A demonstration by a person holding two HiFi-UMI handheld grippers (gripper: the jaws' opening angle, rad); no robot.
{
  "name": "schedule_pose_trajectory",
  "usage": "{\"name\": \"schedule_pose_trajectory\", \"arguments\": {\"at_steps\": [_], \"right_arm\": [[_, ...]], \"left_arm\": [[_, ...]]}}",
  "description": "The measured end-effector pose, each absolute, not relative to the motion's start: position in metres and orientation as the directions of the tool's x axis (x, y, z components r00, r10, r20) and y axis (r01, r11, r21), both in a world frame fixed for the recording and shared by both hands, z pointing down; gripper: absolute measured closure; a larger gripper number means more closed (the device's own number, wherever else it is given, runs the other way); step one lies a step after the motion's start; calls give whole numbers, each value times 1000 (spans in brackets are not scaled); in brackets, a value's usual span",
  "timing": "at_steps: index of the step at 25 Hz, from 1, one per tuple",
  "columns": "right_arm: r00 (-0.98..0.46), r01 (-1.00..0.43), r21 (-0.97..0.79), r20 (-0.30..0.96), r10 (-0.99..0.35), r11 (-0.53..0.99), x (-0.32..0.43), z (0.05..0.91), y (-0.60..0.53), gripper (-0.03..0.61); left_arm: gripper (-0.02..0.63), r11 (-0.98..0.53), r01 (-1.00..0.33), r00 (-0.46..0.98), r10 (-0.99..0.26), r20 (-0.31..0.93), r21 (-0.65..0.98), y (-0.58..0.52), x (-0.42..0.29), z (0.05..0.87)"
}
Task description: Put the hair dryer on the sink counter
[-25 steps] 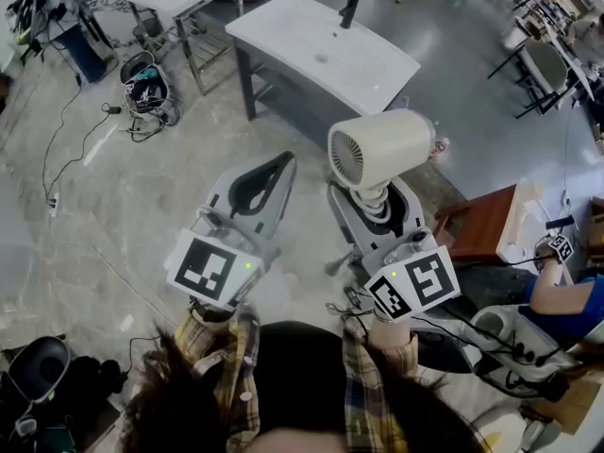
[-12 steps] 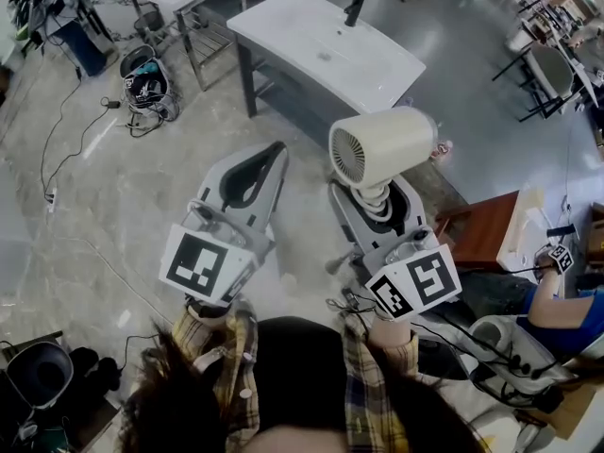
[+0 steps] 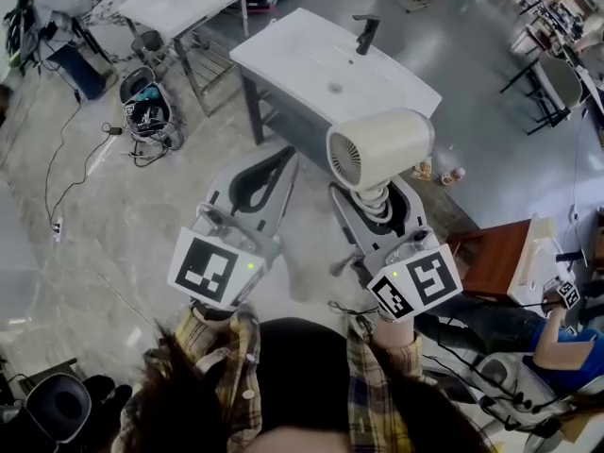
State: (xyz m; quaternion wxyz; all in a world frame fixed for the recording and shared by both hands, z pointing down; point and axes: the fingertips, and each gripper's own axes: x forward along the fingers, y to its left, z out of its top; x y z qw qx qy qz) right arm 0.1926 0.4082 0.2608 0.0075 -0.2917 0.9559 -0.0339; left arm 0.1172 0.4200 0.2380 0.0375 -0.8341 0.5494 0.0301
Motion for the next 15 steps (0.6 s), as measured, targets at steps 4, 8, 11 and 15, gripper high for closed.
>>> {"name": "schedule_pose_trajectory", "arguments": {"at_steps": [4, 8, 11, 15], "right_arm": [[-813, -582, -72, 13, -583, 810, 170, 260, 367, 324], [-793, -609, -75, 14, -610, 790, 151, 260, 330, 324], [-781, -624, -75, 12, -625, 778, 136, 260, 308, 324], [-772, -633, -82, 6, -635, 770, 114, 260, 286, 324]], "left_arm": [[597, -422, -906, 423, -903, -82, -25, 378, 95, 239], [597, -437, -899, 438, -895, -81, -24, 342, 71, 239], [597, -443, -896, 443, -892, -88, -31, 321, 50, 237], [597, -445, -895, 446, -890, -98, -31, 300, 24, 238]]}}
